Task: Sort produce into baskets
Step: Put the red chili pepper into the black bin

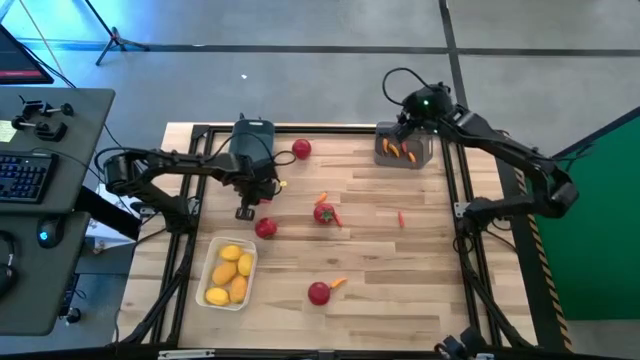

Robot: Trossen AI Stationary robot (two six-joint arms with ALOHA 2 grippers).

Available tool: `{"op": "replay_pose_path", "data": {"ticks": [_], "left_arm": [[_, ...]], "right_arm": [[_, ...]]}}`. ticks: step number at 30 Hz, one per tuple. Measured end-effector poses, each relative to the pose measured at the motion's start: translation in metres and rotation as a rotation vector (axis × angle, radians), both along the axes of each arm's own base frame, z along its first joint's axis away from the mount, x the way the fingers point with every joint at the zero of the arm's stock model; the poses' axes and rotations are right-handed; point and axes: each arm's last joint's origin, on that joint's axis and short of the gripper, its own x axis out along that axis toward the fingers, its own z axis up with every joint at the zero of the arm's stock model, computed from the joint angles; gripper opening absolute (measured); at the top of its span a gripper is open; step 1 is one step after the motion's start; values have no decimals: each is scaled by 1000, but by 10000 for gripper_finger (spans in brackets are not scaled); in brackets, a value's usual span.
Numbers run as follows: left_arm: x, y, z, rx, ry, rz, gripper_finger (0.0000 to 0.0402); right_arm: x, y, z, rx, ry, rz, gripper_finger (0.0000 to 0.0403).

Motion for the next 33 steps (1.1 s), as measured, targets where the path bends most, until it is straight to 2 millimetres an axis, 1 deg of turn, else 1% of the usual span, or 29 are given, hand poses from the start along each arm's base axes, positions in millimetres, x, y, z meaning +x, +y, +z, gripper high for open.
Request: {"op": "replay_pose_path", "data": {"ticks": [3, 6, 11, 15, 17, 19, 24, 27, 30, 33], "left_arm": [[5, 5, 8, 7, -25, 12, 3], [8, 10, 16, -5, -64, 46, 1], [16, 20, 26, -167, -295, 119, 1], [27, 32, 33, -198, -476, 170, 1], [33, 37, 39, -205, -582, 175, 1], [38, 41, 44, -235, -680, 180, 1], [49, 51, 54, -268, -866, 174, 0], [58, 55, 57, -282, -956, 169, 0], [68, 60, 56, -300, -1048, 194, 0], [79, 66, 51, -333, -1133, 244, 0]], "right_arm": [[-2, 8, 8, -18, -26, 24, 177], [0, 15, 11, -10, -54, 66, 177], [10, 24, 13, 49, -143, 226, 177], [22, 33, 19, 58, -235, 379, 177], [30, 38, 20, 28, -278, 433, 177], [37, 43, 12, -9, -325, 471, 177], [48, 57, -22, -74, -471, 525, 177], [48, 66, -41, -101, -559, 551, 177], [46, 74, -52, -128, -631, 565, 177], [45, 79, -61, -106, -641, 540, 177]]}}
